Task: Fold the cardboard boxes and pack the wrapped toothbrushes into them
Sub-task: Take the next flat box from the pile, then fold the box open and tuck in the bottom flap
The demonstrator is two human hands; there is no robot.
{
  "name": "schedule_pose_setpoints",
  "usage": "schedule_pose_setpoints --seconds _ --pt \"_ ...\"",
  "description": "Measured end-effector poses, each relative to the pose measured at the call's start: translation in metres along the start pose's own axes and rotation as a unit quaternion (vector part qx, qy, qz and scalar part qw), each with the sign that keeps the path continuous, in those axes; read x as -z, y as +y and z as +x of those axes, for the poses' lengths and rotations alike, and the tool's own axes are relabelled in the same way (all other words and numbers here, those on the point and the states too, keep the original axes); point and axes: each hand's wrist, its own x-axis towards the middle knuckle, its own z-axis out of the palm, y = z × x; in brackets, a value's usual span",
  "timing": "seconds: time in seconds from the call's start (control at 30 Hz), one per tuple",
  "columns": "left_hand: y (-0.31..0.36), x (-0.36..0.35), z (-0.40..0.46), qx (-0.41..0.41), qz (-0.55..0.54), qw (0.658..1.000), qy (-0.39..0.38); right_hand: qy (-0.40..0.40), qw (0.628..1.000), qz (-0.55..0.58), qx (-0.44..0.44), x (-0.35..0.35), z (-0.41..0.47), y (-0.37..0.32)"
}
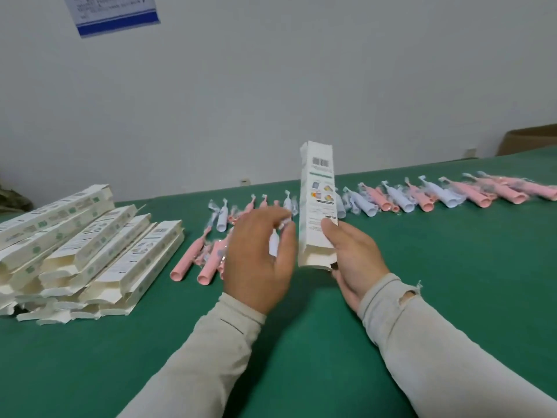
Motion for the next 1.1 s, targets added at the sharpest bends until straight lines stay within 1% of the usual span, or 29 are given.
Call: schedule_pose_setpoints --seconds 0.03,0.07,0.1,0.13,0.17,0.2,0.23,0.3,0.33,0.4,0.43,0.47,0.53,0.57,0.6,0.67,0.7,0.77,0.83,0.97,1.0,1.1 --pt "-0.004 0.0 0.003 0.134 -0.055 0.988 0.048 -0.019 1.0 -0.012 -0.002 0.001 0.0 0.001" --pt "-0.007 -0.002 0.005 0.274 -0.149 0.949 0.053 -0.042 0.999 -0.021 -0.007 0.0 -0.001 0.004" --pt "-0.009 -0.005 0.003 0.385 -0.281 0.879 0.009 -0.061 0.997 -0.033 -0.013 -0.003 -0.004 0.008" --pt "-0.013 -0.009 -0.002 0.448 -0.407 0.794 -0.048 -0.076 0.996 -0.053 -0.016 -0.007 -0.007 0.011" --pt "-0.015 -0.009 -0.008 0.486 -0.49 0.718 -0.086 -0.088 0.993 -0.075 -0.015 -0.013 -0.011 0.014" --pt "-0.018 -0.009 -0.013 0.504 -0.536 0.669 -0.106 -0.098 0.991 -0.092 -0.012 -0.019 -0.015 0.018" --pt "-0.02 -0.007 -0.016 0.507 -0.563 0.644 -0.106 -0.103 0.99 -0.1 -0.008 -0.025 -0.02 0.023" --pt "-0.028 -0.003 -0.017 0.511 -0.59 0.621 -0.064 -0.089 0.987 -0.131 -0.003 -0.034 -0.027 0.032" --pt "-0.032 -0.001 -0.016 0.521 -0.599 0.607 -0.031 -0.072 0.982 -0.172 0.011 -0.037 -0.029 0.037" --pt "-0.04 0.003 -0.013 0.543 -0.614 0.572 0.028 -0.032 0.96 -0.267 0.073 -0.036 -0.029 0.044" --pt "-0.043 0.005 -0.013 0.551 -0.613 0.563 0.051 -0.018 0.946 -0.304 0.114 -0.032 -0.028 0.047" --pt "-0.046 0.006 -0.012 0.56 -0.605 0.561 0.07 -0.018 0.928 -0.339 0.152 -0.028 -0.026 0.047" --pt "-0.05 0.008 -0.011 0.569 -0.595 0.561 0.088 -0.05 0.89 -0.397 0.217 -0.019 -0.024 0.044" --pt "-0.052 0.008 -0.01 0.571 -0.595 0.559 0.089 -0.067 0.881 -0.408 0.233 -0.016 -0.023 0.042" --pt "-0.052 0.008 -0.01 0.571 -0.595 0.559 0.089 -0.076 0.886 -0.395 0.23 -0.013 -0.022 0.039" --pt "-0.053 0.005 -0.011 0.569 -0.593 0.563 0.086 -0.091 0.909 -0.351 0.204 -0.012 -0.021 0.035" --pt "-0.052 0.004 -0.011 0.566 -0.595 0.564 0.083 -0.103 0.913 -0.344 0.194 -0.012 -0.021 0.035" --pt "-0.052 0.002 -0.013 0.562 -0.601 0.564 0.072 -0.134 0.907 -0.359 0.172 -0.012 -0.024 0.037" --pt "-0.05 0.001 -0.014 0.559 -0.603 0.567 0.051 -0.141 0.9 -0.382 0.154 -0.014 -0.026 0.04" --pt "-0.044 -0.004 -0.018 0.544 -0.603 0.584 0.024 -0.091 0.858 -0.47 0.187 -0.021 -0.029 0.043" --pt "-0.043 -0.005 -0.018 0.537 -0.606 0.586 0.025 -0.086 0.853 -0.478 0.193 -0.022 -0.029 0.044" --pt "-0.04 -0.006 -0.018 0.536 -0.605 0.589 0.034 -0.083 0.857 -0.472 0.189 -0.023 -0.032 0.043"
